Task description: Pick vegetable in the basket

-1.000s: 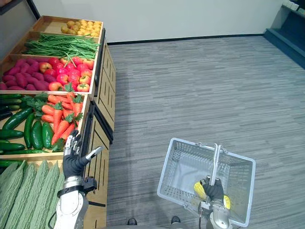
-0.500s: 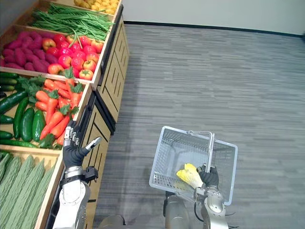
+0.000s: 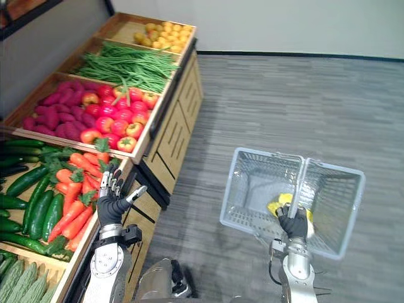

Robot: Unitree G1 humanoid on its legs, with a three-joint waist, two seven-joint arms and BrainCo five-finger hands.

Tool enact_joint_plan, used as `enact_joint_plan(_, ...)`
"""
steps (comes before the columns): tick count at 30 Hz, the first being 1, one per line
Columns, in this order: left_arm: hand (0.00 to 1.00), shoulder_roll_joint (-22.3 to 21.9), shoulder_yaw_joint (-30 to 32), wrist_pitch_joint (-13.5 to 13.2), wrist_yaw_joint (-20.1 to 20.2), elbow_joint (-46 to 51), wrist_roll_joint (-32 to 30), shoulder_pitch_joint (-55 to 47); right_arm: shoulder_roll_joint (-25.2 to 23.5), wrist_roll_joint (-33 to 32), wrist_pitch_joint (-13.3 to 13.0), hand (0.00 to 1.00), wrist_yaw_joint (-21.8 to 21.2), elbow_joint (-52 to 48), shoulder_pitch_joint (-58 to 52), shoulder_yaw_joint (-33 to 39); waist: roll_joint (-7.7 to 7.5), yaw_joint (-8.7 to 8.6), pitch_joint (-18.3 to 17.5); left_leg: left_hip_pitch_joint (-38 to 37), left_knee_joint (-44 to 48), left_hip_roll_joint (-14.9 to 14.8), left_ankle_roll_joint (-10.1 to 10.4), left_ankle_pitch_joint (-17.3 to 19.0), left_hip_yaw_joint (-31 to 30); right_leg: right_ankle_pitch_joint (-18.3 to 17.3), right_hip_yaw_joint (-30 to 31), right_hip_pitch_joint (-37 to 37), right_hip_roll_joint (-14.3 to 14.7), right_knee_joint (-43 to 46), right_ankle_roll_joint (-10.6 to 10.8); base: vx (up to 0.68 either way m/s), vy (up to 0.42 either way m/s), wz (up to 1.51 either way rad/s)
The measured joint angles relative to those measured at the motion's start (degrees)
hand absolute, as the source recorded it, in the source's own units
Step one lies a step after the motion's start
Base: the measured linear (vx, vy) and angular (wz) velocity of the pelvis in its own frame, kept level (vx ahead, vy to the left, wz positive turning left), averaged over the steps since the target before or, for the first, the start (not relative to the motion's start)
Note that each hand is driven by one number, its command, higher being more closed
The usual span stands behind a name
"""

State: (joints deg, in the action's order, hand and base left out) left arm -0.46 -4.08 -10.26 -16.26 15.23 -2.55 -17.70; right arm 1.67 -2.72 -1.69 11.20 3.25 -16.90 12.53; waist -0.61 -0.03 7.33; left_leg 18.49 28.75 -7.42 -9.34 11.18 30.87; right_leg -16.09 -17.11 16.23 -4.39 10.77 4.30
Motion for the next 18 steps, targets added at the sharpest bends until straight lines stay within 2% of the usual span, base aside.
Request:
enact_joint_plan(1,0.0,0.3,0.0,0.0,0.0,0.0,-0.2,-0.1,-0.6,0.1,0.3,1.0,0.0,0.7,0.3,0.1,-0.79,0.24,0.0,-0.9,-0.5,0.8,0.1,0.5,-0.1,0.1,0.0,-0.5,-0.4,2.4,0.1,0.57,0.114,0.51)
enact_joint_plan(2,0.0,0.6,0.0,0.4,0.0,0.0,-0.4,-0.9,-1.8,0.7,1.2,1.0,-0.2,2.3,0.3,0.3,-1.26,0.52,0.1,-3.7,-1.4,2.2,0.6,2.1,-1.8,2.2,-0.1,-2.6,-1.8,12.6,0.4,0.47,0.092,0.47)
enact_joint_plan(3,0.0,0.7,-0.3,0.5,0.1,0.0,-0.4,-1.1,-2.0,0.8,1.5,1.0,-0.2,3.4,0.2,0.3,-1.21,0.35,0.1,-5.4,-2.3,2.7,1.0,2.6,-3.2,4.2,0.1,-4.2,-2.4,18.7,0.4,0.48,0.079,0.67)
enact_joint_plan(4,0.0,0.6,-0.6,0.5,0.1,0.0,-0.4,-1.2,-2.1,1.1,2.0,1.0,-0.2,4.7,0.1,0.2,-1.13,-0.11,0.2,-7.8,-3.3,3.2,1.4,3.1,-4.7,4.8,1.1,-6.7,-3.9,27.0,0.0,0.47,0.035,0.73)
enact_joint_plan(5,0.0,0.6,-0.6,0.5,0.0,0.0,-0.5,-1.3,-2.2,1.2,2.3,1.0,-0.3,4.9,-0.3,-0.3,-1.0,-0.58,0.2,-11.3,-5.0,4.0,1.9,3.8,-6.7,2.7,2.5,-10.5,-4.7,35.8,-2.5,0.46,-0.001,0.78)
enact_joint_plan(6,0.0,0.6,-0.3,0.5,-0.1,0.1,-0.5,-1.4,-2.3,1.3,2.3,1.0,-0.3,4.8,-0.6,-0.9,-0.91,-0.9,0.3,-13.3,-5.9,4.1,2.3,4.2,-7.9,1.2,4.7,-13.9,-4.5,40.3,-3.9,0.49,-0.092,0.92)
enact_joint_plan(7,0.0,0.6,-0.4,0.6,-0.2,0.1,-1.7,-1.4,-2.4,1.3,2.2,1.0,-0.3,4.6,-1.0,-1.8,-0.73,-1.07,0.3,-16.1,-7.2,3.9,3.1,4.6,-10.3,-1.1,8.1,-19.6,-3.4,42.3,-3.4,0.31,-0.084,0.71)
enact_joint_plan(8,0.0,0.6,-0.4,0.6,-0.2,0.1,-1.8,-1.3,-2.4,1.3,2.2,1.0,-0.3,4.4,-1.1,-1.8,-0.72,-1.01,0.3,-16.5,-7.4,3.9,3.2,4.6,-10.9,-1.4,8.6,-20.4,-3.2,42.0,-3.5,0.37,-0.143,0.92)
enact_joint_plan(9,0.0,0.5,-0.6,0.6,-0.2,0.2,-2.4,-1.3,-2.7,1.3,2.1,1.0,-0.3,4.2,-1.3,-1.8,-0.83,-1.27,0.2,-18.0,-8.2,3.7,3.6,4.7,-13.4,-2.7,11.5,-24.5,-2.0,39.6,-3.4,0.34,-0.215,1.04)
enact_joint_plan(11,0.0,0.4,-0.7,0.6,-0.3,0.2,-2.8,-1.3,-2.6,1.3,1.8,1.0,-0.2,4.2,-1.6,-1.5,-0.58,-2.15,0.4,-18.8,-8.2,3.1,5.2,5.3,-18.3,-2.7,17.7,-28.3,0.8,32.3,-3.3,0.39,-0.299,1.33)
enact_joint_plan(12,0.0,0.2,-0.7,0.6,-0.4,0.2,-2.8,-1.1,-2.7,1.2,1.5,1.0,-0.1,4.2,-2.3,-1.2,-0.86,-2.28,0.5,-18.7,-7.2,2.9,7.0,6.2,-21.9,-2.2,23.4,-29.9,2.8,26.9,-2.6,0.28,-0.335,1.66)
enact_joint_plan(13,0.0,0.2,-0.8,0.6,-0.4,0.2,-2.8,-1.1,-2.6,1.0,1.0,1.0,0.0,4.2,-3.6,-0.8,-1.68,-2.34,0.3,-17.6,-4.6,3.0,9.5,7.9,-26.1,0.0,28.5,-29.9,3.7,20.3,-1.4,0.28,-0.366,1.78)
enact_joint_plan(14,0.0,0.4,-0.8,0.6,-0.4,0.1,-2.8,-1.1,-2.7,1.0,0.5,1.0,0.2,4.3,-4.5,-0.7,-2.49,-2.43,0.0,-16.8,-2.8,3.7,10.6,9.1,-28.4,3.4,30.5,-29.6,3.5,17.9,0.9,0.29,-0.391,1.66)
enact_joint_plan(15,0.0,-0.1,-1.0,0.9,-0.4,-1.0,-2.9,-0.9,-2.1,1.0,0.2,1.0,0.4,5.5,-5.1,0.2,-2.13,-2.05,0.1,-16.3,-1.0,3.1,11.9,10.5,-31.6,2.5,27.7,-29.0,3.7,20.0,0.3,0.31,-0.365,1.47)
enact_joint_plan(16,0.0,-1.1,-2.2,1.0,-0.4,-1.1,-2.9,-1.8,-1.0,0.5,0.2,1.0,0.6,7.1,-5.5,1.3,0.03,-0.55,-0.5,-15.5,-1.1,2.0,12.6,10.0,-35.1,1.0,23.8,-28.7,4.0,20.9,-0.9,0.3,-0.346,1.38)
enact_joint_plan(18,0.0,-1.4,-3.1,1.0,-0.1,-1.1,-2.9,-1.6,-0.6,-0.3,0.2,1.0,1.1,8.1,-5.3,2.4,1.6,-0.66,-0.7,-14.1,-3.0,1.4,14.4,8.1,-38.5,0.5,18.3,-28.3,2.9,21.2,-1.7,0.2,-0.304,1.54)
